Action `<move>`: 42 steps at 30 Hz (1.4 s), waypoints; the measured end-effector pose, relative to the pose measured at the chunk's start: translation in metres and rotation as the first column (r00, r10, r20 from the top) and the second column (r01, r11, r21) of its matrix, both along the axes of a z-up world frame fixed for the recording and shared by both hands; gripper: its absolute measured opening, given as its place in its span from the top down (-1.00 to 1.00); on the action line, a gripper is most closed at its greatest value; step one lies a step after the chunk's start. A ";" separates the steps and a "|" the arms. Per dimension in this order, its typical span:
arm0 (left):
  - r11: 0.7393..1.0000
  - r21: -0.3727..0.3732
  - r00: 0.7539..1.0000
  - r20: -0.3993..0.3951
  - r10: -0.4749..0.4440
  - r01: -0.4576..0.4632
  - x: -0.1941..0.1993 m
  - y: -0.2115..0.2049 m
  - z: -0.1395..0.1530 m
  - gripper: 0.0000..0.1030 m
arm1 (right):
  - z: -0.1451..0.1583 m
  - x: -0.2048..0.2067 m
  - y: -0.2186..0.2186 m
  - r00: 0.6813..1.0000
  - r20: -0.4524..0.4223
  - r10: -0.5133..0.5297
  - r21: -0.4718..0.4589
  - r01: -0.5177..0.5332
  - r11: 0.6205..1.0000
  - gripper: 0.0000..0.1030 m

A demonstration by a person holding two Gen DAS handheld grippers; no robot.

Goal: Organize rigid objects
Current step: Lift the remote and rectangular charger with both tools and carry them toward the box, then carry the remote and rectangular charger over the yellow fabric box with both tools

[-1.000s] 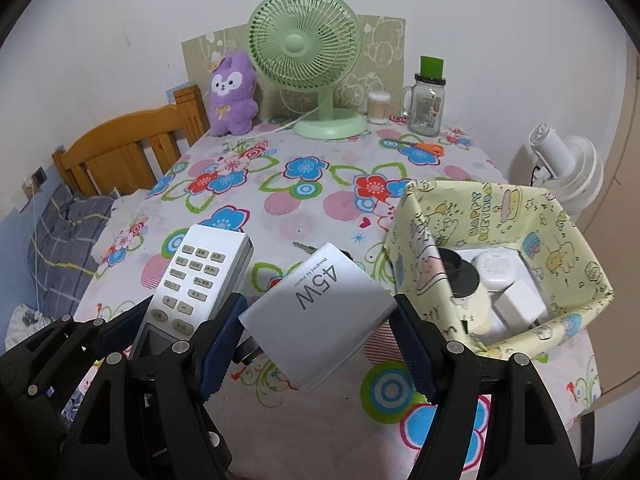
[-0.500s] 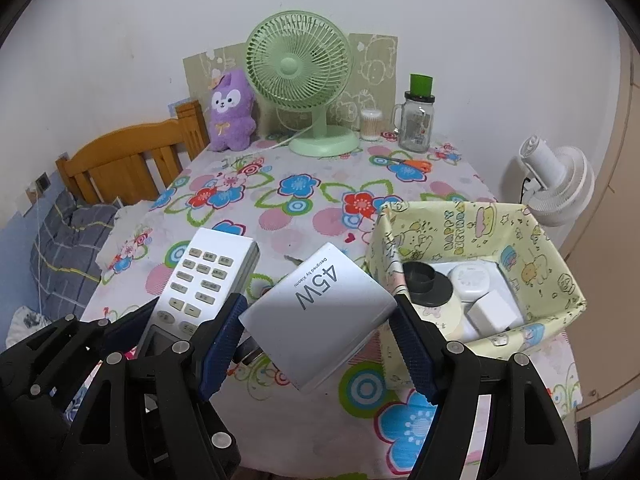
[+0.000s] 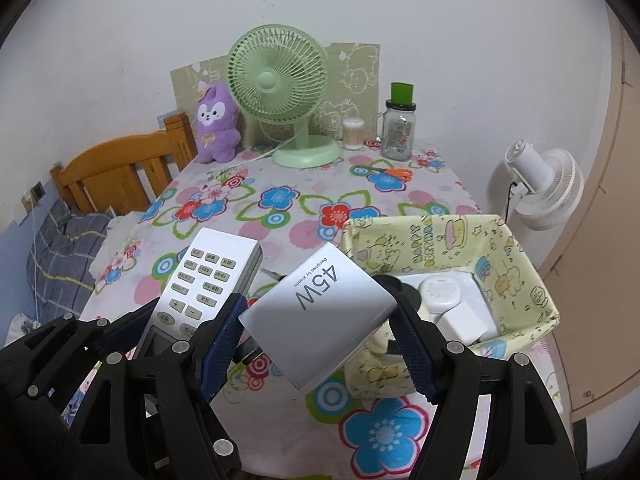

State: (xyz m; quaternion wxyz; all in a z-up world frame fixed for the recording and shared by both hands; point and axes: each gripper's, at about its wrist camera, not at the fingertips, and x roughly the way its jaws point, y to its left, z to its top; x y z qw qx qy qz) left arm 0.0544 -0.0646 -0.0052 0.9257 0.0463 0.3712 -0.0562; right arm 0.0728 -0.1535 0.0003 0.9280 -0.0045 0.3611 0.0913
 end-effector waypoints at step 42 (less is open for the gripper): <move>0.975 0.015 0.973 -0.066 -0.221 0.222 0.068 -0.111 -0.023 0.13 | -0.027 0.059 -0.115 0.979 -0.073 -0.192 0.010 0.193 0.981 -0.46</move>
